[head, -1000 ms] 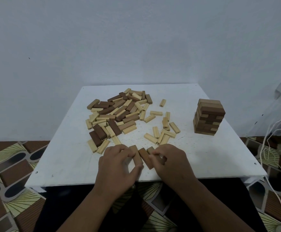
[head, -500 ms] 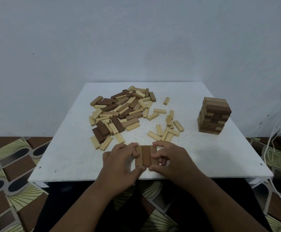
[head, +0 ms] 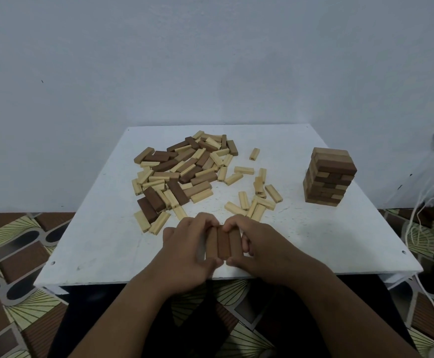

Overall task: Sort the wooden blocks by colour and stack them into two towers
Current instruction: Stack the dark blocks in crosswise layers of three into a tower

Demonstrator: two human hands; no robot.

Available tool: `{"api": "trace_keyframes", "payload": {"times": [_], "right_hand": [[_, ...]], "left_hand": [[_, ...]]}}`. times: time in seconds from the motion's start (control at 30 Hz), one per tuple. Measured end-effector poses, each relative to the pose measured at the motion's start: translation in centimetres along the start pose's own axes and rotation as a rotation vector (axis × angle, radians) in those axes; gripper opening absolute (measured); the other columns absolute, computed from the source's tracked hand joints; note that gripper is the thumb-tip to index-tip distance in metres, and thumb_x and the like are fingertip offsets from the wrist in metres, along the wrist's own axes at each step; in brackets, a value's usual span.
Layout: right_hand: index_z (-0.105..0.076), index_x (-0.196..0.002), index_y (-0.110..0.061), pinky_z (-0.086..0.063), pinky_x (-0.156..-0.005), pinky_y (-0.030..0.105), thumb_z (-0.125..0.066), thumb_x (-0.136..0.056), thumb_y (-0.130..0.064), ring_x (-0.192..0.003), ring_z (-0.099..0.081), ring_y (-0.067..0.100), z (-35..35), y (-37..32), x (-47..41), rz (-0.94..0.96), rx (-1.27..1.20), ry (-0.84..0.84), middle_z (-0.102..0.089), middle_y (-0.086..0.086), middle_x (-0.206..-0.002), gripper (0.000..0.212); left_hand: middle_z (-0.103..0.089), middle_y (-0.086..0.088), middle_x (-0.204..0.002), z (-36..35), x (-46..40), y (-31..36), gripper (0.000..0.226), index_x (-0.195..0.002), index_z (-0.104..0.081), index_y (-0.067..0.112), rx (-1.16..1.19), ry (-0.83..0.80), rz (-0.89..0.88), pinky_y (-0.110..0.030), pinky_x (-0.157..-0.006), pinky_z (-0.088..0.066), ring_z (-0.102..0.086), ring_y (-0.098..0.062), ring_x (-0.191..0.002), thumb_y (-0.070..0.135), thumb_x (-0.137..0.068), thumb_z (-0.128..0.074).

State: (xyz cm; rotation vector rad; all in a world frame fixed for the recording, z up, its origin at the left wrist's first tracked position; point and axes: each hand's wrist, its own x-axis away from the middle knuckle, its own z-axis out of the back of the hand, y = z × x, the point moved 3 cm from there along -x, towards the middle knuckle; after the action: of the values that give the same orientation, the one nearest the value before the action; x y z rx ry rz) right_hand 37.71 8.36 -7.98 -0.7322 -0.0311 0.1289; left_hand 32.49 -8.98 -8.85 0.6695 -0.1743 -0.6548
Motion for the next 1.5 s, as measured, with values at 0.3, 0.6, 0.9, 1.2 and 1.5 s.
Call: {"api": "trace_keyframes", "payload": {"times": [0.3, 0.6, 0.9, 1.2, 1.5], "right_hand": [[-0.043, -0.106, -0.038, -0.043, -0.057, 0.019, -0.081, -0.076, -0.023, -0.063, -0.048, 0.001, 3.6, -1.3, -0.2, 0.012, -0.059, 0.040, -0.049, -0.015, -0.073, 0.050], [-0.043, -0.105, -0.046, -0.054, -0.064, 0.047, -0.085, -0.072, -0.027, -0.066, -0.056, 0.021, 12.4, -0.8, 0.5, -0.001, -0.043, 0.188, -0.062, 0.003, -0.086, 0.057], [-0.046, -0.110, -0.037, -0.046, -0.059, 0.026, -0.084, -0.074, -0.028, -0.062, -0.052, 0.011, 21.6, 3.0, 1.8, -0.034, 0.017, 0.297, -0.064, -0.009, -0.099, 0.053], [-0.048, -0.115, -0.034, -0.046, -0.078, 0.025, -0.084, -0.074, -0.032, -0.106, -0.050, 0.007, 24.1, 8.4, 1.2, -0.090, 0.091, 0.305, -0.052, -0.024, -0.116, 0.055], [-0.045, -0.115, -0.038, -0.043, -0.075, 0.026, -0.084, -0.073, -0.031, -0.108, -0.050, 0.006, 23.9, 10.8, 0.7, -0.138, 0.040, 0.285, -0.054, -0.023, -0.118, 0.057]], "left_hand": [[-0.065, 0.023, -0.119, 2.3, -1.9, 1.5, 0.072, -0.122, -0.038, 0.032, 0.219, 0.036, -0.041, -0.004, -0.087, -0.035, -0.053, 0.008, -0.118, 0.030, -0.069, -0.087], [-0.065, 0.022, -0.118, 4.7, -8.0, 8.3, 0.076, -0.119, -0.038, 0.038, 0.253, 0.052, -0.194, -0.025, -0.096, -0.041, -0.051, 0.007, -0.121, 0.027, -0.065, -0.090], [-0.063, 0.020, -0.117, 3.0, -15.7, 15.8, 0.071, -0.118, -0.033, 0.042, 0.238, -0.002, -0.316, -0.029, -0.097, -0.040, -0.050, -0.001, -0.120, 0.034, -0.069, -0.085], [-0.059, 0.024, -0.123, -0.6, -20.1, 17.9, 0.070, -0.121, -0.030, 0.046, 0.168, -0.052, -0.300, -0.044, -0.108, -0.030, -0.044, -0.006, -0.125, 0.037, -0.074, -0.080], [-0.059, 0.023, -0.123, -2.4, -21.3, 17.5, 0.073, -0.127, -0.028, 0.045, 0.141, -0.067, -0.288, -0.048, -0.111, -0.027, -0.046, 0.004, -0.116, 0.036, -0.076, -0.080]]}}
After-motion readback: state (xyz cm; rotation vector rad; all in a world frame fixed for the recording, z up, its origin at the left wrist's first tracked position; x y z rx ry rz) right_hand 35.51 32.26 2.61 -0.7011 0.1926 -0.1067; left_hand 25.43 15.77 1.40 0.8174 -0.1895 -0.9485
